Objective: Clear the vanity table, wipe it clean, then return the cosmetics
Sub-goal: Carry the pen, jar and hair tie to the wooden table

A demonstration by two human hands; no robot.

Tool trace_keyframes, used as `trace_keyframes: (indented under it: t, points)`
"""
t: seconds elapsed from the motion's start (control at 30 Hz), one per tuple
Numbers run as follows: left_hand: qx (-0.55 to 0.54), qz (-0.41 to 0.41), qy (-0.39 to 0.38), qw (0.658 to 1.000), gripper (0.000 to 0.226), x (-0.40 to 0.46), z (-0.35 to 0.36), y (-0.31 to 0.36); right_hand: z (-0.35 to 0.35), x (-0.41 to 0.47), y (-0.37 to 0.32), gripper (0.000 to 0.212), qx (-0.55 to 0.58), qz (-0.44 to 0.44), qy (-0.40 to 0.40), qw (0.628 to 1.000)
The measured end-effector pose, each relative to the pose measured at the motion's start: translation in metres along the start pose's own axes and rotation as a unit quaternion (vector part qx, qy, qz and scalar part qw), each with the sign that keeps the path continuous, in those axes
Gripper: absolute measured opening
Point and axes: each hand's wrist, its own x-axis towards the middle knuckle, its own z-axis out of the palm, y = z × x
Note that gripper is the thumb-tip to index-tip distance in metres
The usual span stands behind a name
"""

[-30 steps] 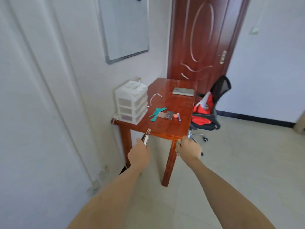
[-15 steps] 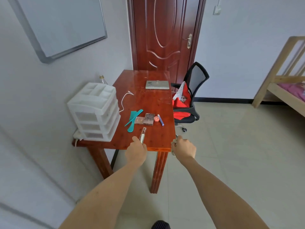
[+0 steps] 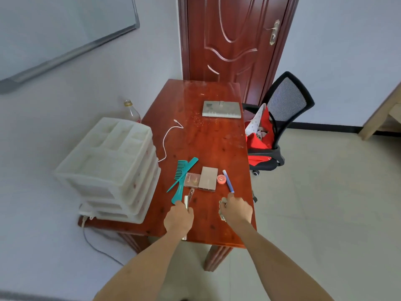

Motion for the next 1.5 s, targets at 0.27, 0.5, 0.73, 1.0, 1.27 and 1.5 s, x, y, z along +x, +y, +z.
trace_keyframes:
  t: [0.27, 0.5, 0.73, 1.0, 1.27, 1.5]
  points:
    - [0.059, 0.064, -0.047, 0.995, 0.039, 0.069, 0.02, 0.001, 0.041, 0.035, -0.022, 0.029, 0.004, 0.048, -0.042, 0.998]
    - [0.052, 0.078, -0.071, 0.993, 0.053, 0.091, 0.032, -0.001, 0.061, 0.045, -0.031, 0.03, 0.031, 0.051, -0.036, 0.998]
    - [0.029, 0.159, -0.04, 0.986, 0.049, 0.079, 0.043, -0.01, 0.079, 0.015, -0.005, 0.053, -0.006, -0.081, 0.061, 0.995]
    - [0.143, 0.245, 0.005, 0.959, 0.059, 0.059, 0.047, -0.031, 0.098, -0.005, 0.004, 0.056, -0.104, -0.21, -0.083, 0.969]
    - [0.165, 0.237, 0.003, 0.957, 0.062, 0.065, 0.046, -0.039, 0.099, 0.026, -0.023, 0.055, -0.1, -0.17, -0.117, 0.973]
    - [0.121, 0.194, -0.027, 0.973, 0.057, 0.071, 0.041, -0.032, 0.095, 0.017, -0.014, 0.06, -0.087, -0.236, -0.069, 0.965]
